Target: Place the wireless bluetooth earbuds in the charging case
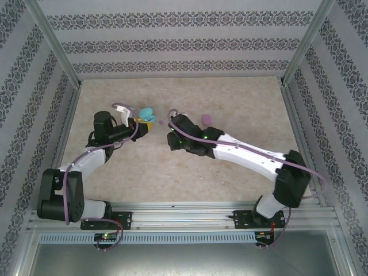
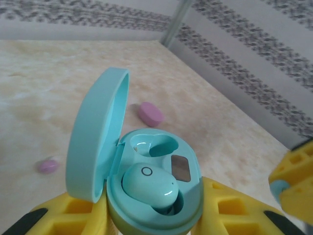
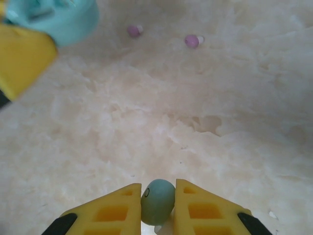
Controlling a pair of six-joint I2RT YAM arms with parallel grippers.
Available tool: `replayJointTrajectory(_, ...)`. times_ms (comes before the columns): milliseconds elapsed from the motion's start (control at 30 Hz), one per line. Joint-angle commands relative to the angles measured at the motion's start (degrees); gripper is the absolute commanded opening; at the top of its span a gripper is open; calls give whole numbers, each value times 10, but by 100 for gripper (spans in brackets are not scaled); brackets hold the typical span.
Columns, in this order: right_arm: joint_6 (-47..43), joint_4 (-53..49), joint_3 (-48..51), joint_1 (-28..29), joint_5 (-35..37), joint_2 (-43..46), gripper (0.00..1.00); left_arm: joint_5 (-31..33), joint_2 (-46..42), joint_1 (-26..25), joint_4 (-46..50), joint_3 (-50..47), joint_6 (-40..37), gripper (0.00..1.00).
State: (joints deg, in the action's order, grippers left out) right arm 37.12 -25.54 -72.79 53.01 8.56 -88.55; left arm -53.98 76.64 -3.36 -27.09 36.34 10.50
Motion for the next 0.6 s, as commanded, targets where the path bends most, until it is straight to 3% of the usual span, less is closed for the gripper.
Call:
replayJointTrajectory(0,-9,27,45,-20,-51,55,17,-40,-33,-40,-38,-15,-23,6)
replayJointTrajectory(267,-31,22,81,-32,-122,177,18,-52,-99,-143,46,-12,-64,7)
replayJointTrajectory(567,-54,-4,85,-33,-168,241,19,-56,-151,-200,89,-19,-79,9)
